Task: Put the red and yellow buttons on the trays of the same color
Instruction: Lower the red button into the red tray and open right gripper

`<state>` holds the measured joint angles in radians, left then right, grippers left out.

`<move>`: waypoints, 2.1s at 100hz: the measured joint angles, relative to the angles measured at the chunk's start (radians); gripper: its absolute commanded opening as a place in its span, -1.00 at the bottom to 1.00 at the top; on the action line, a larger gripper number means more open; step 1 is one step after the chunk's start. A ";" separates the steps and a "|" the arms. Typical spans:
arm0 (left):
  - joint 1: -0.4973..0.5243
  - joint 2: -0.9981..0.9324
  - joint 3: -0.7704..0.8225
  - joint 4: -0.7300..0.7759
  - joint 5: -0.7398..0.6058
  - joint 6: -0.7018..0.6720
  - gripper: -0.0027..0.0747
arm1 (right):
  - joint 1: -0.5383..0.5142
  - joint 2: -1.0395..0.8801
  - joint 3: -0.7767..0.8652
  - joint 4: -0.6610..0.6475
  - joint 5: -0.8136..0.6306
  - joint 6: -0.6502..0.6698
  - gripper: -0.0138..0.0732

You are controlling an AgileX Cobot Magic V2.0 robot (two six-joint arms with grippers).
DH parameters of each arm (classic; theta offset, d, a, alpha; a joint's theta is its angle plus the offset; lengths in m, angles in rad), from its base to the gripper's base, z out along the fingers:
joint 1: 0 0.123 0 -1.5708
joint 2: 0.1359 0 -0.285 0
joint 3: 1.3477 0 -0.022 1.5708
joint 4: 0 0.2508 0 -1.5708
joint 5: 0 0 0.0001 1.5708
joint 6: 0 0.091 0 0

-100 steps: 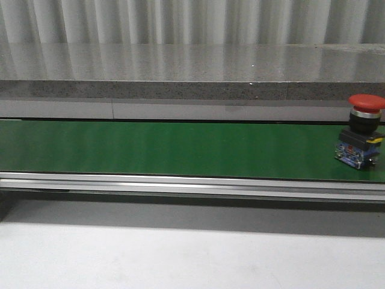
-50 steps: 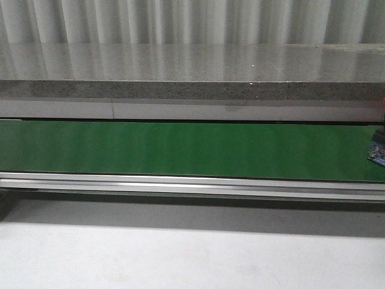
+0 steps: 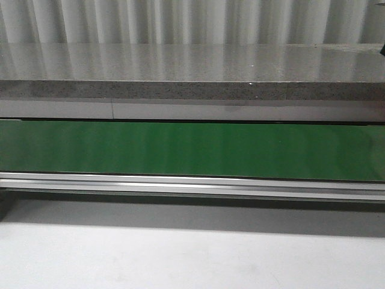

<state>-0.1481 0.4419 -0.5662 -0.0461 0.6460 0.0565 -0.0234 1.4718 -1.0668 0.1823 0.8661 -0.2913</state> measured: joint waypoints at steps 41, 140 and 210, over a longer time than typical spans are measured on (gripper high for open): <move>0.000 0.000 0.000 0.000 0.000 0.000 -0.98 | -0.097 -0.026 -0.091 0.002 -0.019 0.104 -0.36; 0.000 0.000 0.000 0.000 0.000 0.000 -0.98 | -0.557 0.257 -0.178 0.053 -0.276 0.258 -0.36; 0.000 0.000 0.000 0.000 0.000 0.000 -0.98 | -0.557 0.392 -0.182 0.114 -0.341 0.260 0.35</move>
<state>-0.1481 0.4419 -0.5662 -0.0461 0.6460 0.0565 -0.5802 1.8637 -1.2493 0.2968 0.5256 -0.0314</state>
